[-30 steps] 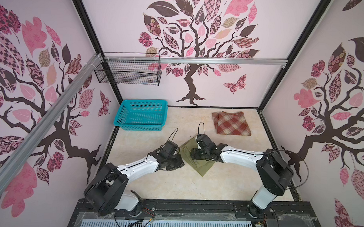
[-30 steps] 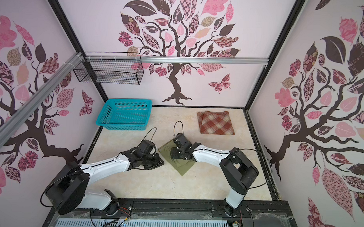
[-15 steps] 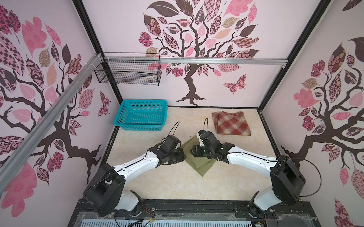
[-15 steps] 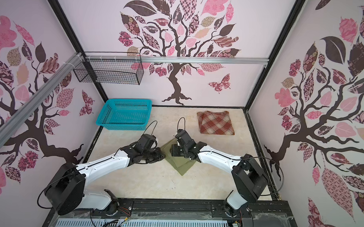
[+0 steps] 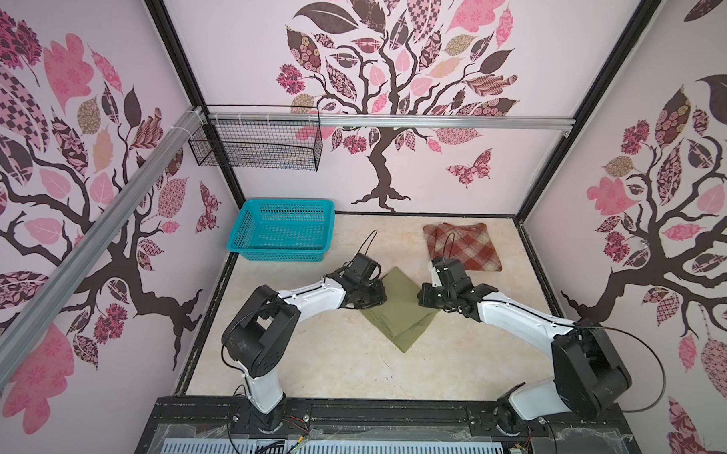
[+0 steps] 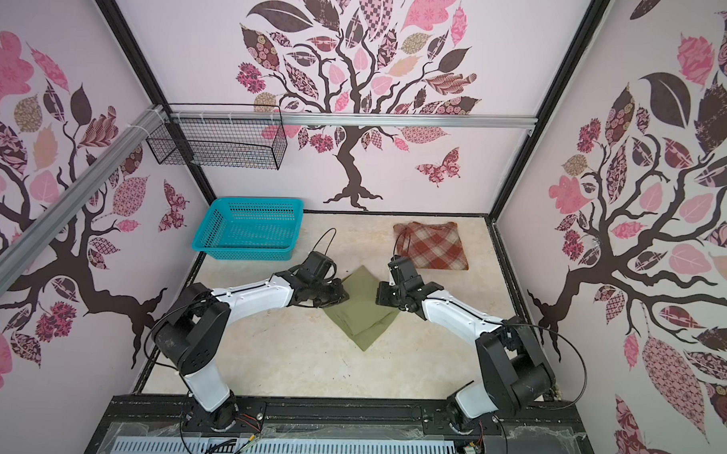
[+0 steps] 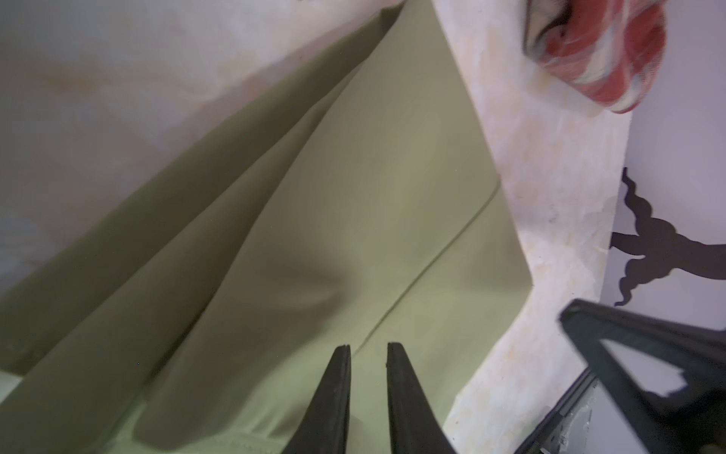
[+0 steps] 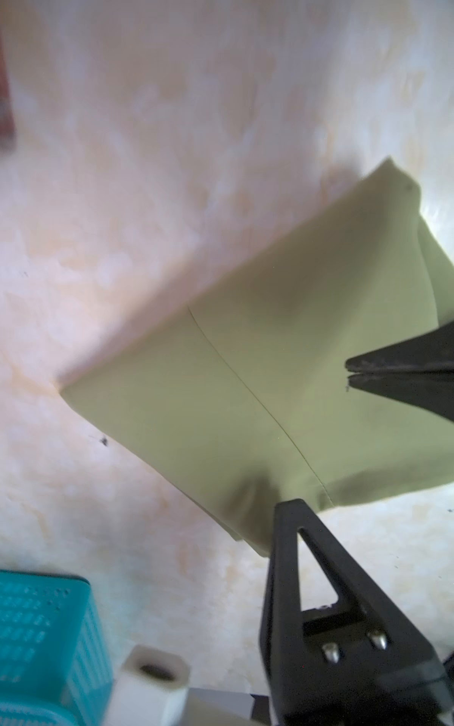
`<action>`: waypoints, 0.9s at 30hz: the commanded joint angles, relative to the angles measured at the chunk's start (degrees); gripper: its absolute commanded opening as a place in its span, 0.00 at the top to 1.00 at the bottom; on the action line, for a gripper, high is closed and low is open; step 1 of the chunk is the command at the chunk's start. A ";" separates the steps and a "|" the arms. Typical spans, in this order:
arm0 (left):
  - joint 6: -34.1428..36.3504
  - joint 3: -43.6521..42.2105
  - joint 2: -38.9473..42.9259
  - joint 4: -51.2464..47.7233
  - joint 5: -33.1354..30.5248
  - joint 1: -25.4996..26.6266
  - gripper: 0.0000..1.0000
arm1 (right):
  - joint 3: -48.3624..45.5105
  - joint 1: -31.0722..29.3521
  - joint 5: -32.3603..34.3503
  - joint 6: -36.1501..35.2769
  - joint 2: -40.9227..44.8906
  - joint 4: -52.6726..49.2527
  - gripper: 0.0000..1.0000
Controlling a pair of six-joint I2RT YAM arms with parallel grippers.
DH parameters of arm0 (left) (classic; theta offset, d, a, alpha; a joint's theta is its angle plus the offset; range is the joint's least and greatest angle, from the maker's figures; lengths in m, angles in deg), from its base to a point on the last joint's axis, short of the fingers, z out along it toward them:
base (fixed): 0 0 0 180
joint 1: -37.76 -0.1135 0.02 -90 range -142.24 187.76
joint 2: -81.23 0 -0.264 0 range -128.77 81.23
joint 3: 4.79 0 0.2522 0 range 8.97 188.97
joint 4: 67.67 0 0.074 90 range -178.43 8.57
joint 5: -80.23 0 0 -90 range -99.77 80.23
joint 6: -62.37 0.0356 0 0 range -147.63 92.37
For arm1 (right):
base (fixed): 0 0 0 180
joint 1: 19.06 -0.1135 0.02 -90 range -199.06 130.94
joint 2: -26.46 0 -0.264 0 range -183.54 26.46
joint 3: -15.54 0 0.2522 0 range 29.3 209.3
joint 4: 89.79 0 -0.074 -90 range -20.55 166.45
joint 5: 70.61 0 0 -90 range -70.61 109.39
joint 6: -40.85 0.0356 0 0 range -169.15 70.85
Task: Fold and stack the skirts
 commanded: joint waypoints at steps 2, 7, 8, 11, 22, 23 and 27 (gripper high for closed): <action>0.15 1.16 -2.89 1.18 2.13 -0.80 0.79 | 1.03 2.02 -0.45 -2.95 -4.11 0.31 1.00; 0.25 1.56 -5.38 1.33 3.03 -1.37 0.79 | 0.43 2.16 -0.67 -2.88 -7.73 1.56 1.00; 0.29 1.68 -5.81 1.37 3.28 -1.54 0.79 | -0.01 2.12 -0.77 -2.68 -8.10 1.86 1.00; 0.69 2.52 -7.15 1.27 3.91 -2.19 0.79 | -1.51 2.11 -0.47 -1.75 -8.86 2.10 1.00; 3.84 10.59 -14.77 0.21 5.53 -3.20 0.79 | -12.31 -2.37 2.26 8.05 -2.29 2.88 1.00; 3.89 11.21 -15.17 0.61 6.00 -3.19 0.79 | -12.95 -3.99 3.10 9.76 -1.23 3.01 1.00; 5.20 12.84 -14.77 2.54 7.05 -3.22 0.79 | -15.76 -10.37 2.86 17.95 4.25 8.67 1.00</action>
